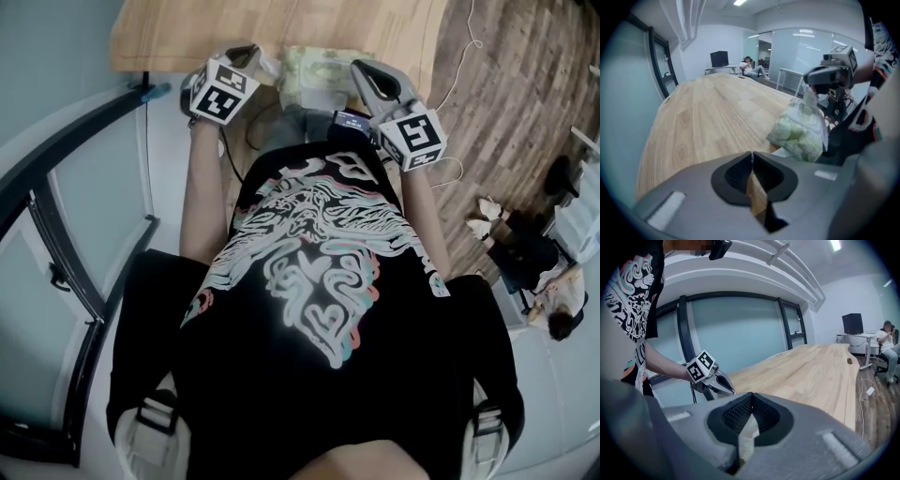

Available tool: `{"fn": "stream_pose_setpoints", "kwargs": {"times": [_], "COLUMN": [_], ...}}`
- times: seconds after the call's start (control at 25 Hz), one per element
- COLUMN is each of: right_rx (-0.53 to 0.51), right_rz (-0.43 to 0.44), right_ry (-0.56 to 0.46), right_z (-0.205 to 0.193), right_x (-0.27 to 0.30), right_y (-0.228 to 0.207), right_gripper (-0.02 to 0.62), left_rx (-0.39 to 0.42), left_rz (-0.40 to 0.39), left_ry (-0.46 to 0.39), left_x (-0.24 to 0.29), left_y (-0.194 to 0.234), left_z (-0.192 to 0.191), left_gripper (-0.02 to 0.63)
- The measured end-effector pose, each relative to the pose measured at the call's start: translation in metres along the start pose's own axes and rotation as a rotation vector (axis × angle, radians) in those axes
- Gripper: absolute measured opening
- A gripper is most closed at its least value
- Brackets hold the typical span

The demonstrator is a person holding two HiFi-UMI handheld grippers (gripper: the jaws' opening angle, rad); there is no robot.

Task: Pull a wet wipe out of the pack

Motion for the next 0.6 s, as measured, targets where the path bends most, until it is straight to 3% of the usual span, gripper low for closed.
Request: {"fn": "stream_pose_setpoints", "kwargs": {"times": [0.32,0.6], "right_rx": [0.025,0.038], "right_rz": [-0.009,-0.015], "right_ry": [-0.007,-0.008], "right_z": [-0.001,-0.002], "right_x": [0.0,-0.001], "right_y": [-0.007,-0.009], "right_gripper": [0.0,0.0], "left_rx": [-0.038,-0.066], "left_rz": [0.016,-0.02], "left_ry": [-0.075,-0.105], "left_x": [-0.001,-0.001], "left_y": [0.002,-0.004], "left_z": [0.012,0.019], "left_gripper": [0.006,0.089]}}
Point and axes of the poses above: the fingertips, and each gripper's own axes: x forward along the fingers, y to its left, z out of its top, the point moved 7 cm from there along -x, backward along the fingers, and after that the axes turned 12 degrees about y, right-handed, at the moved point
